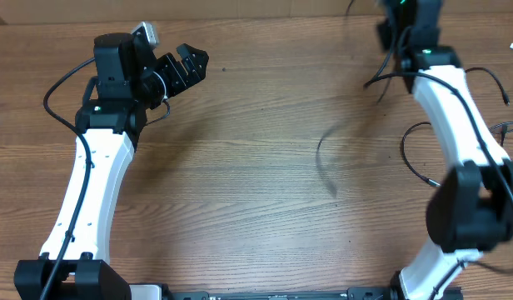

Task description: Untangle cables

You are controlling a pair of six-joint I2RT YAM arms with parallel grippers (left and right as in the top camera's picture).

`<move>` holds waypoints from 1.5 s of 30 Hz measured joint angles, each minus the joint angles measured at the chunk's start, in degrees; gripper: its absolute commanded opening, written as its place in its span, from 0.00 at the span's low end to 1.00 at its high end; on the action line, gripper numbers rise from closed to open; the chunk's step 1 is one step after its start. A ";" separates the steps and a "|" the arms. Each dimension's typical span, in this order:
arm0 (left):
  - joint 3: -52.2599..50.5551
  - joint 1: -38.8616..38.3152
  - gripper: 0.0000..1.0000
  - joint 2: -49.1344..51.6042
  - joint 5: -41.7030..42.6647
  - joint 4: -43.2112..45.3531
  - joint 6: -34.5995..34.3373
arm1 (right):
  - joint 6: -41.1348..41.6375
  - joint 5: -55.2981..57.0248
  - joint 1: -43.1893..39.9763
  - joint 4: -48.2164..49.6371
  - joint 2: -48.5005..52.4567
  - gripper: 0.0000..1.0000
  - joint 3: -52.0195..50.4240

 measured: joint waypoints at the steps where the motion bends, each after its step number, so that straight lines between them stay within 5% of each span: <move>1: 0.00 0.00 1.00 0.00 0.00 0.00 0.00 | -0.55 2.73 -0.15 2.93 -1.66 0.04 0.39; 9: 0.00 0.00 1.00 0.00 0.02 0.00 0.00 | -8.17 17.59 -6.34 17.44 -7.87 0.04 1.88; 23: 0.00 0.00 1.00 0.00 0.02 0.00 0.00 | 2.89 14.45 -30.10 -1.53 -7.43 0.04 1.86; 24: 0.00 0.00 1.00 0.00 0.00 0.00 0.00 | 3.98 13.51 -31.34 -2.36 -7.43 0.07 1.86; 27: 0.00 0.00 1.00 0.00 0.02 0.00 0.00 | 7.74 8.79 -35.80 -5.75 -7.43 0.98 1.86; 45: 0.00 0.00 1.00 0.00 0.02 0.00 0.00 | 12.15 -15.45 -38.16 -12.98 -7.43 1.00 1.86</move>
